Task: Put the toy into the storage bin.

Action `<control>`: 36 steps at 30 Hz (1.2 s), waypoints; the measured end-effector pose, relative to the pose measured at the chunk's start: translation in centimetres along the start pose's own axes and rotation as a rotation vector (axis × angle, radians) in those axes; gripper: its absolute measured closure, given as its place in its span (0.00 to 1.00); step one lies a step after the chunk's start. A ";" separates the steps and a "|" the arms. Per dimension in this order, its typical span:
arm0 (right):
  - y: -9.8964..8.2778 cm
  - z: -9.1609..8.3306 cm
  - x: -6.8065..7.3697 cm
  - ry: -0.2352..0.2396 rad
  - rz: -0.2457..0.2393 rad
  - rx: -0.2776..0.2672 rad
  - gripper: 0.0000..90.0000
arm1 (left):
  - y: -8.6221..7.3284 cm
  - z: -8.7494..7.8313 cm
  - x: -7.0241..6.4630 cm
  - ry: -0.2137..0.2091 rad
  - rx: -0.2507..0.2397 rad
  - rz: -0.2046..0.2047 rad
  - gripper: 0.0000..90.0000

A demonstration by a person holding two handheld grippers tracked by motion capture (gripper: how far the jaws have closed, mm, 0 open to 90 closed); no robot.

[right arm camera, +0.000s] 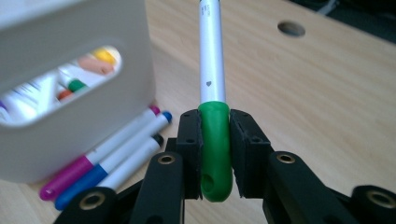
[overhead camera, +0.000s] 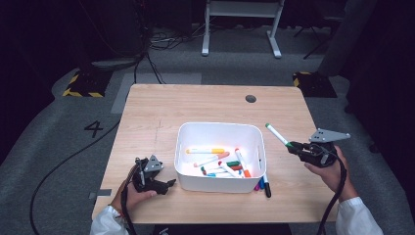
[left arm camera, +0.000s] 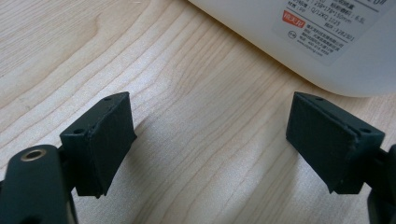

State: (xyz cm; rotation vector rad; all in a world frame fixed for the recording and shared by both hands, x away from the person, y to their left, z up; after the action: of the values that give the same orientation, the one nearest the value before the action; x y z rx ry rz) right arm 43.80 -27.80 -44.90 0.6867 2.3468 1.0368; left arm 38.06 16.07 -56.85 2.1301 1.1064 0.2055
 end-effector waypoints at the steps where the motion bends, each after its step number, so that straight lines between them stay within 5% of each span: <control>1: 0.7 -0.3 -0.1 -0.002 -0.007 -0.011 0.84 | 0.0 0.0 0.0 0.000 -0.001 0.000 0.17; 8: 4.8 -1.6 0.6 0.025 -0.111 -0.042 0.84 | 0.0 0.0 0.0 0.000 -0.001 -0.001 0.17; 13: 7.0 -1.8 1.5 0.043 -0.140 -0.068 0.84 | 0.0 0.0 0.0 0.000 -0.001 0.000 0.17; 25: 10.9 0.2 5.1 0.134 -0.233 -0.071 0.84 | 0.0 0.0 0.0 0.000 -0.001 0.000 0.17; 27: 11.5 1.2 6.5 0.170 -0.278 -0.063 0.84 | 0.0 0.0 0.0 0.000 -0.001 0.000 0.17; 36: 12.4 4.0 10.5 0.291 -0.334 -0.010 0.83 | 0.0 0.0 0.0 0.000 0.000 0.000 0.17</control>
State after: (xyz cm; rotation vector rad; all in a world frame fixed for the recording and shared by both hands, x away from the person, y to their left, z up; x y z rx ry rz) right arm 41.38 -11.97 -40.05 0.1333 2.5818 1.0492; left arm 38.06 16.06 -56.85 2.1296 1.1062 0.2053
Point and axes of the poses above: each handheld gripper's, and its own axes: z roughly forward along the jaws, y roughly out of its top, x roughly to its left, the point moved 9 cm from there along z, roughly forward along the jaws, and after that the axes turned 12 degrees about -z, right-handed, at the moved point
